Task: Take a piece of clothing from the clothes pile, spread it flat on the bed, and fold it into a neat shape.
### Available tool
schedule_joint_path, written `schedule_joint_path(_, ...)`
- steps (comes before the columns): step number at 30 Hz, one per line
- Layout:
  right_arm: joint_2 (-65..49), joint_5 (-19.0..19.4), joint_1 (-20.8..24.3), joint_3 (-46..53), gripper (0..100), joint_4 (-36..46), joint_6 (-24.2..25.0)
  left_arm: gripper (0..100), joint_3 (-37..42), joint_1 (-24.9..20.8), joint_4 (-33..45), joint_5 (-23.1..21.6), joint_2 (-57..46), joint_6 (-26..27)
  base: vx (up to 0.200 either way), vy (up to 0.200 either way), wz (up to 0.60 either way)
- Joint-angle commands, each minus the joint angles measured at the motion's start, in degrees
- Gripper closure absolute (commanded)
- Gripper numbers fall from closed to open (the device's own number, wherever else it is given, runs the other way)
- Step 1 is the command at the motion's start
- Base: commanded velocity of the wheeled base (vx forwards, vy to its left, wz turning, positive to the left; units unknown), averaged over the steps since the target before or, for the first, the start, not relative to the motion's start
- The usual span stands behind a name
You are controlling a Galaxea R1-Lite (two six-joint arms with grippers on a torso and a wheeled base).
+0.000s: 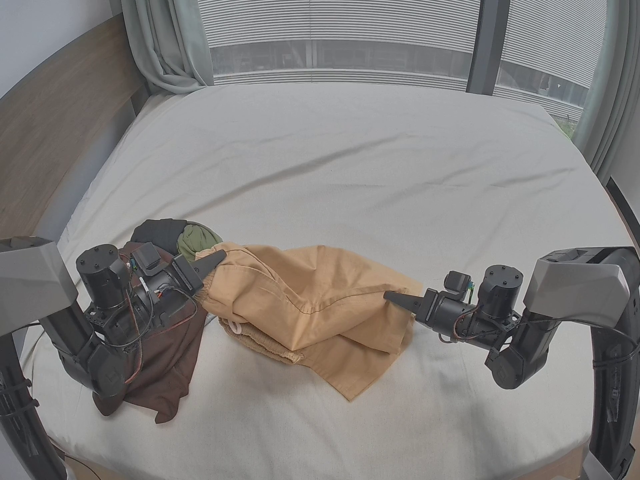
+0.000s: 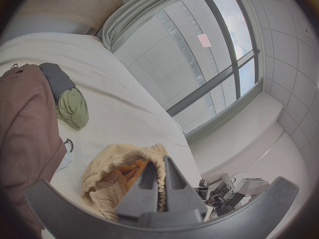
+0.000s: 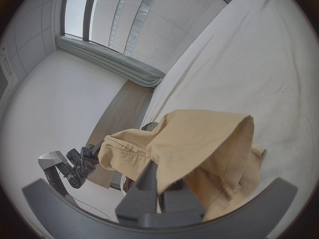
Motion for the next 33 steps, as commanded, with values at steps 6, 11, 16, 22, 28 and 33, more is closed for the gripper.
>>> schedule_joint_path(6, -6.7, -0.1, -0.3, 9.5, 100, 0.2, -4.3, 100, -1.0, 0.0, -0.1, 0.0, -0.5, -0.1, 0.000, 0.000, 0.00)
schedule_joint_path(11, -9.3, 0.1, -0.6, 15.2, 100, 0.2, -7.7, 100, -1.4, 0.0, -0.1, 0.0, -1.6, -0.1, 0.000, 0.000, 0.00)
schedule_joint_path(16, -9.5, 0.2, -0.7, 16.4, 100, 0.1, -9.5, 100, -1.1, -0.2, -0.1, -0.1, -2.4, -0.5, 0.000, 0.000, 0.00)
schedule_joint_path(22, -11.1, 0.4, -1.8, 16.3, 100, 0.2, -9.6, 100, -0.8, -0.4, -0.1, -0.1, -2.2, -0.5, 0.000, 0.000, 0.00)
schedule_joint_path(28, -13.9, 0.7, -4.0, 16.2, 100, 0.3, -9.6, 100, -0.3, -0.7, -0.1, -0.3, -2.4, -0.1, 0.000, 0.000, 0.00)
schedule_joint_path(33, -17.5, 2.2, -5.3, 16.4, 100, 0.4, -9.4, 100, 1.3, -0.7, -0.1, -1.1, -4.1, -0.1, 0.000, 0.000, 0.00)
